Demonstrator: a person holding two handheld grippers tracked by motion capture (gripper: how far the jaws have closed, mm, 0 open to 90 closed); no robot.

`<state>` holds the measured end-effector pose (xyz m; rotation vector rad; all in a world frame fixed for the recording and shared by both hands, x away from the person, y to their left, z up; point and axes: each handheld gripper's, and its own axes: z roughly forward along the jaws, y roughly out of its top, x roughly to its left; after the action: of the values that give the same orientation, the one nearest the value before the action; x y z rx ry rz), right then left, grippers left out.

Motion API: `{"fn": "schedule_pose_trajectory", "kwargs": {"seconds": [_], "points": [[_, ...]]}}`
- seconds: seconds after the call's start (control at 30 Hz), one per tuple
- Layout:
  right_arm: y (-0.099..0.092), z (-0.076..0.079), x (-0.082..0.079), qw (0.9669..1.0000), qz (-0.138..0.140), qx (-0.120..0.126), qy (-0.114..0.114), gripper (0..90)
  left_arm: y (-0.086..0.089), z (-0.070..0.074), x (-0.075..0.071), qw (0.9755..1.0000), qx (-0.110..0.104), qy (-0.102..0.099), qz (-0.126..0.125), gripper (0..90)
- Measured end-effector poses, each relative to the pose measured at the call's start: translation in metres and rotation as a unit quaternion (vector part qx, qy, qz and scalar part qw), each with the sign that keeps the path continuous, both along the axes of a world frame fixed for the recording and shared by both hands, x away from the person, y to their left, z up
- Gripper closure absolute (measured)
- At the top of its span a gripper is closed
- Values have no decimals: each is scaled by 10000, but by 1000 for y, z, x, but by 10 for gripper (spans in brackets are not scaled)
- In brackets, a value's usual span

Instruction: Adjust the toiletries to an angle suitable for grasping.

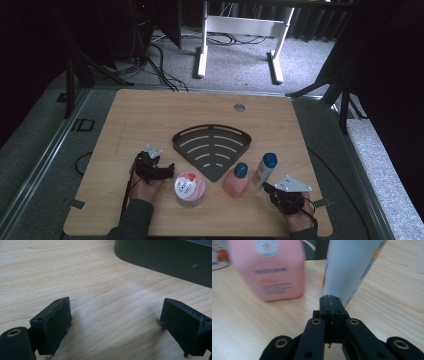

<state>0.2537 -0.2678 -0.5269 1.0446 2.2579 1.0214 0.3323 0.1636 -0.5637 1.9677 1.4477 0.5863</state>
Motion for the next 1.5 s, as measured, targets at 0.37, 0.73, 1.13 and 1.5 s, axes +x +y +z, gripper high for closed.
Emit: {"fn": "schedule_pose_trajectory", "kwargs": {"seconds": [0.37, 0.73, 1.13, 1.5], "points": [[1, 0, 33, 9998, -100, -149, -35, 899, 0, 0, 0, 10000, 7, 5, -4, 103], [7, 7, 36, 10000, 2, 78, 0, 899, 0, 0, 0, 10000, 8, 6, -5, 104], [36, 24, -21, 9969, 631, 458, -140, 898, 0, 0, 0, 10000, 7, 6, -4, 104], [92, 29, -17, 9931, 1024, 496, -279, 897, 0, 0, 0, 10000, -5, -3, -10, 103]]}}
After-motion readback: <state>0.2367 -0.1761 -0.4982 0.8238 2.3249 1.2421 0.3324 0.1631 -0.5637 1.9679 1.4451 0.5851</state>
